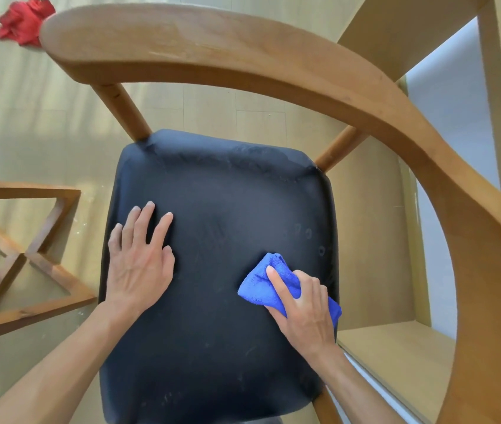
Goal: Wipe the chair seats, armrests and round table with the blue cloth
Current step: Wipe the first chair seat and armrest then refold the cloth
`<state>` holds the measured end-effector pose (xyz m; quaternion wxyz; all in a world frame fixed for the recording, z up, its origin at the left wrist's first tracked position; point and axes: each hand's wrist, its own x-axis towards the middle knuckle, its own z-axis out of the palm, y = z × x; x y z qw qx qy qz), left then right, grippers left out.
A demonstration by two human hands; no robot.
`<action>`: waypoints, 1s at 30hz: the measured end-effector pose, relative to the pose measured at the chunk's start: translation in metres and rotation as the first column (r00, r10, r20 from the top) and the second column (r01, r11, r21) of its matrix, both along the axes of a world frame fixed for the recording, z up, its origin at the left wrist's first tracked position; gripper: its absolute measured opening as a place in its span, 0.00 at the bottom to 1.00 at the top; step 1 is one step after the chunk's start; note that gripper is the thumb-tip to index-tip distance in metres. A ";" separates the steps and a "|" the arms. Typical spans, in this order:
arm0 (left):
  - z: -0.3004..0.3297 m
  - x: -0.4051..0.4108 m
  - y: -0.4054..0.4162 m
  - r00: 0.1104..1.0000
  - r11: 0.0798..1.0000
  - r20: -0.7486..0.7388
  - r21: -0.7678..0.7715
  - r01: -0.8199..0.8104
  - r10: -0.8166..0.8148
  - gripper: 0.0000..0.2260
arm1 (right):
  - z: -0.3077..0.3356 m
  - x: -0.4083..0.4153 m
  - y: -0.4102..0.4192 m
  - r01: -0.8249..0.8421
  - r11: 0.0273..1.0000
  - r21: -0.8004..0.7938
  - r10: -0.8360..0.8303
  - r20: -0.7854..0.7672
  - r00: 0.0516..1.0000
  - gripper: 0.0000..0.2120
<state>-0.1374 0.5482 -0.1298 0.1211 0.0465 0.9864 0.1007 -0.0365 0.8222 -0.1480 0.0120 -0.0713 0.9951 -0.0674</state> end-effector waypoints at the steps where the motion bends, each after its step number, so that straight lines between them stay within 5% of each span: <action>1: -0.001 -0.001 -0.001 1.000 1.000 -0.005 -0.001 0.016 -0.016 0.24 | 0.002 -0.008 0.002 -0.012 1.000 -0.015 0.012 -0.010 1.000 0.25; 3: -0.003 -0.003 -0.004 0.999 0.999 -0.008 0.004 0.036 -0.036 0.25 | 0.002 -0.040 0.011 0.001 0.999 -0.037 -0.002 -0.024 1.000 0.24; 8: -0.009 -0.003 -0.007 0.998 0.999 -0.036 0.022 0.045 -0.045 0.23 | -0.005 -0.151 0.038 0.385 0.903 -0.192 -0.373 0.099 0.923 0.28; 12: -0.009 -0.004 -0.008 0.998 0.999 -0.044 0.031 0.043 -0.042 0.22 | -0.001 -0.127 0.012 0.423 0.895 -0.142 -0.417 0.071 0.906 0.27; 16: -0.004 -0.005 -0.007 0.999 0.999 -0.014 0.020 0.039 -0.039 0.22 | 0.002 -0.008 -0.045 0.014 0.991 -0.137 -0.005 0.063 0.998 0.30; 21: 0.001 -0.007 -0.011 0.997 0.998 0.025 0.016 0.067 -0.068 0.23 | 0.002 0.033 -0.052 -0.444 0.883 -0.151 0.448 -0.007 0.894 0.28; 23: 0.001 -0.009 -0.015 0.996 0.996 0.021 0.029 0.087 -0.088 0.23 | 0.006 -0.020 -0.038 -0.363 0.922 -0.134 0.360 -0.048 0.932 0.27; 25: 0.001 -0.011 -0.018 0.996 0.995 0.011 0.052 0.089 -0.090 0.23 | 0.007 -0.085 -0.023 -0.062 0.989 -0.131 0.051 -0.090 0.995 0.26; 28: -0.005 -0.011 -0.027 0.994 0.988 -0.022 0.106 0.110 -0.109 0.24 | 0.003 -0.155 -0.015 0.423 0.892 -0.158 -0.429 -0.002 0.904 0.26; 30: -0.010 -0.011 -0.035 0.990 0.982 -0.036 0.126 0.140 -0.136 0.26 | 0.002 -0.137 -0.041 0.405 0.910 -0.090 -0.408 -0.026 0.912 0.26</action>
